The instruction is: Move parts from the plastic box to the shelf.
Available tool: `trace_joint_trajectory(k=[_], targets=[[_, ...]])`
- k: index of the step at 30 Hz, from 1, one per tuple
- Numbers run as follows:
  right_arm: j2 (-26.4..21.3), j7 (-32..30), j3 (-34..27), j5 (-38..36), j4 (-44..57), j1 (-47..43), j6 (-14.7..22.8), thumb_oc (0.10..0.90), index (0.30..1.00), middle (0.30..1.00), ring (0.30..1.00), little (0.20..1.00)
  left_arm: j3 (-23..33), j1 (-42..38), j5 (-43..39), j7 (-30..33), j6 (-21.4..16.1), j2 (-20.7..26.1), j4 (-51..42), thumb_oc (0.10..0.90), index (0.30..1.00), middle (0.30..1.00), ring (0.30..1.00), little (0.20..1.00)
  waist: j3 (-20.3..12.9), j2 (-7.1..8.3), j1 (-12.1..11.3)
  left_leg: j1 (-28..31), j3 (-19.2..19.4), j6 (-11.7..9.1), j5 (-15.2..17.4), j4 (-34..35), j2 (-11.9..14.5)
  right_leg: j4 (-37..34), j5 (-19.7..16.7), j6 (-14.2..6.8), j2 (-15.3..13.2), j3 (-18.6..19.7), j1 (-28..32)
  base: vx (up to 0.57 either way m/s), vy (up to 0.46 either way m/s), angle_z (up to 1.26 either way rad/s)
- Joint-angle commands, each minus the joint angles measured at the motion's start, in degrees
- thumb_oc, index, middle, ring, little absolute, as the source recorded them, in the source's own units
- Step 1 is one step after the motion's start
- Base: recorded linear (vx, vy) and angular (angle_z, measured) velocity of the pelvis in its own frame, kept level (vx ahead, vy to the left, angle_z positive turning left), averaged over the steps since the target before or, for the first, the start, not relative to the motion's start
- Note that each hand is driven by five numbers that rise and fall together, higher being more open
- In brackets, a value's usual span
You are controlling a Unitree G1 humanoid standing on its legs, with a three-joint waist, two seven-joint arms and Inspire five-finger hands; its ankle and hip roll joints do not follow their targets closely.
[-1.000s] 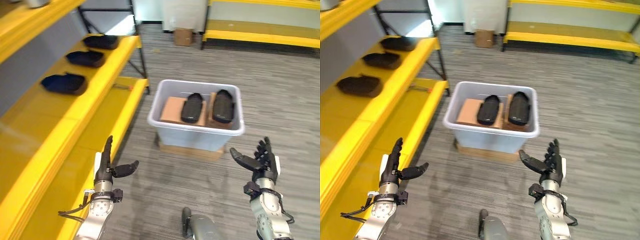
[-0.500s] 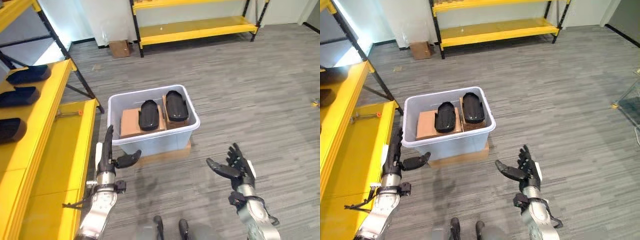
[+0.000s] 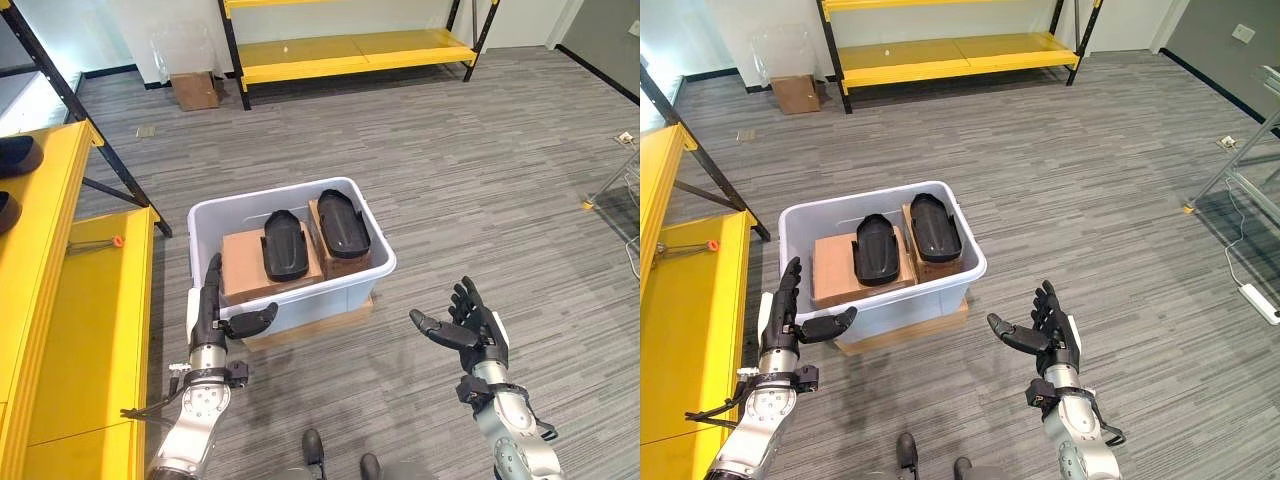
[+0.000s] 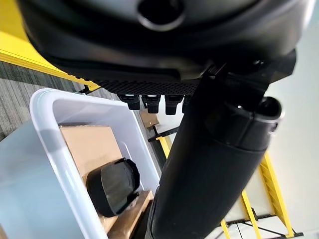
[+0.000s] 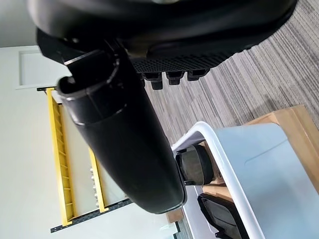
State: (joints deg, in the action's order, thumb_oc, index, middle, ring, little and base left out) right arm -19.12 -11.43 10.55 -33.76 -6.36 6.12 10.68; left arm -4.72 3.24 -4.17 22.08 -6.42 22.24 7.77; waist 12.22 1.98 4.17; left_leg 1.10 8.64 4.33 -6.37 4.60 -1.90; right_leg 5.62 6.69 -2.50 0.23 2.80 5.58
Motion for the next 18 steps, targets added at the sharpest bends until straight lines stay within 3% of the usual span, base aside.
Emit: trace_joint_trajectory(k=[1, 4, 7, 10, 15, 18], targets=[[0.5, 1.2, -1.1, 2.0, 4.8, -5.2, 5.0, 0.9, 1.0, 1.0, 1.0, 1.0, 2.8, -2.5, 0.8, 1.0, -7.4, 3.7, -2.4, 0.9, 1.0, 1.0, 1.0, 1.0, -5.7, 1.54, -0.3, -0.3, -1.9, -1.6, 6.7, 0.4, -1.2, -2.5, -5.1, -1.6, -0.1, -2.9, -2.0, 0.11, 0.14, 0.07], [0.7, 0.8, -1.0, 3.0, 4.9, -6.0, 4.0, 0.9, 1.0, 1.0, 1.0, 1.0, 3.6, -2.4, -0.6, 0.8, -7.0, 3.6, -2.7, 0.9, 1.0, 1.0, 1.0, 1.0, -5.6, 1.78, -0.5, -0.2, -1.6, -0.3, 7.0, 0.4, -2.1, 5.0, -5.7, -2.2, 0.3, -4.2, -4.6, 0.06, 0.141, -0.08], [1.0, 1.9, -0.4, 3.4, 4.7, -6.7, 3.8, 0.9, 1.0, 1.0, 1.0, 1.0, 4.7, -2.4, -0.2, 0.7, -6.8, 3.7, -2.5, 0.9, 1.0, 1.0, 1.0, 1.0, -4.6, 1.32, -0.9, 0.2, -0.5, 0.4, 7.2, 0.4, -1.6, 19.4, -7.8, -4.6, -0.3, -8.6, -11.1, 0.01, 0.133, -0.18], [1.1, 3.0, -0.8, 2.9, 4.7, -6.6, 3.7, 0.9, 1.0, 1.0, 1.0, 1.0, 5.6, -1.2, 0.7, 0.7, -6.2, 4.1, -2.8, 0.9, 1.0, 1.0, 1.0, 1.0, -3.7, 1.52, -1.7, 1.0, 0.6, 0.3, 7.5, 0.4, -1.1, 25.8, -9.3, -6.3, -2.2, -12.5, -14.2, 0.05, 0.077, -0.47], [1.4, 4.3, -2.4, 2.9, 3.8, -5.7, 5.3, 0.9, 1.0, 1.0, 1.0, 1.0, 6.2, -0.1, -2.2, -1.0, -7.3, 4.7, -1.9, 0.9, 1.0, 1.0, 1.0, 1.0, -2.9, 2.07, -1.4, 3.6, 0.1, -0.1, 9.5, 0.4, -0.3, 15.6, -13.3, -6.9, -6.3, -12.3, -15.7, 0.09, -0.071, -0.25], [1.7, 2.9, -2.4, 2.8, 3.1, -6.3, 4.8, 0.9, 1.0, 1.0, 1.0, 1.0, 5.2, -0.6, -1.5, -1.8, -7.3, 4.9, -0.9, 0.9, 1.0, 1.0, 1.0, 1.0, -2.5, 2.43, -1.1, 5.9, -1.2, -1.1, 11.0, 0.4, 0.7, 2.5, -17.7, -8.1, -9.6, -10.1, -15.7, 0.16, -0.195, 0.2]])
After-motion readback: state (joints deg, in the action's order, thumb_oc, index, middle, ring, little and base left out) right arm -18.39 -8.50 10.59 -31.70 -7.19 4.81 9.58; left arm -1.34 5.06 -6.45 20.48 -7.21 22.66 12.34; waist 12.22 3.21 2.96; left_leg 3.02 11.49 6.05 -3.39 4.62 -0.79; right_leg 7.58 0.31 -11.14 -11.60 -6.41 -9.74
